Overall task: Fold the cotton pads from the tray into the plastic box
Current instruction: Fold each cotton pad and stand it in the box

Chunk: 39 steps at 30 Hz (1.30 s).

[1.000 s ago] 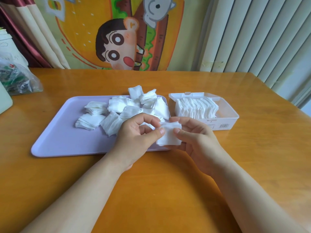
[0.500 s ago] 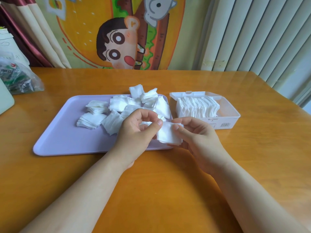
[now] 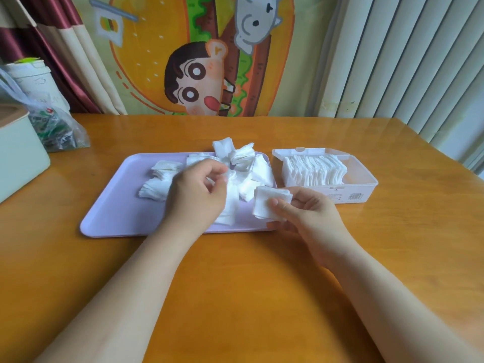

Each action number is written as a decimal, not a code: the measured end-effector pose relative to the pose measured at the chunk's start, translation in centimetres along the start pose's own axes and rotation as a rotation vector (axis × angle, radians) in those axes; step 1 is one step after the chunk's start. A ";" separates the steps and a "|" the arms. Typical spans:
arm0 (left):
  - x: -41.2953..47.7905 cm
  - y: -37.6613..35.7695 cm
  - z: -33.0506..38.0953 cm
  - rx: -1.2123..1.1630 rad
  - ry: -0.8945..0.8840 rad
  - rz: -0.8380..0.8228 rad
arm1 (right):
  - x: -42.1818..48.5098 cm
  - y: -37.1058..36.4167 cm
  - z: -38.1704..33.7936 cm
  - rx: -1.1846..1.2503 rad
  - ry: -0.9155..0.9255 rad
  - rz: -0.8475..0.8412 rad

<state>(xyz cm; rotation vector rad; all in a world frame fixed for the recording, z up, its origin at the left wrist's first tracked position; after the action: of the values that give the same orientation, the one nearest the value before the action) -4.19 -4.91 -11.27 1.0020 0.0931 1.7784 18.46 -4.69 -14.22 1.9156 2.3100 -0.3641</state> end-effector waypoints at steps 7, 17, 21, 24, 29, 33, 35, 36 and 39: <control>-0.2 0.8 -2.8 0.161 0.143 -0.198 | -0.2 -2.1 -0.3 -0.085 0.124 0.136; 0.2 1.3 -3.5 0.166 0.122 -0.184 | 1.6 -3.3 -0.2 -0.285 0.142 0.246; -0.1 1.5 -4.4 0.210 0.205 -0.308 | 1.7 -3.7 0.3 -0.347 0.200 0.283; 0.0 1.3 -4.6 0.183 0.182 -0.256 | 1.7 -3.7 0.6 -0.362 0.219 0.294; 0.3 1.6 -3.9 0.251 0.116 -0.164 | 1.3 -3.6 0.7 -0.362 0.235 0.277; 1.1 3.0 -1.4 0.135 -0.048 0.093 | 1.0 -3.3 0.5 -0.221 0.210 0.220; 1.1 2.7 0.1 -0.316 0.077 0.079 | 0.7 -3.2 0.2 -0.132 0.185 0.179; 1.0 2.3 0.7 -0.510 0.157 0.037 | 0.5 -3.1 0.1 -0.087 0.174 0.164; 0.4 1.0 1.7 -0.733 0.247 -0.091 | 0.2 -2.7 -0.2 0.004 0.138 0.097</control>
<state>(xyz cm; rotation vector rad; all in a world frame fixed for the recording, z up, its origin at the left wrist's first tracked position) -3.85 -5.68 -9.43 0.2481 -0.3348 1.6470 15.76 -4.91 -13.77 2.1083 2.2872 -0.2341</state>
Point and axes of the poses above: each hand's wrist, its own x-axis towards the middle knuckle, its own y-axis out of the back of the hand, z = x × y, the point moved 3 cm from there along x, towards the middle knuckle, and after that the axes turned 14 degrees about -y, right-handed, at the moved point
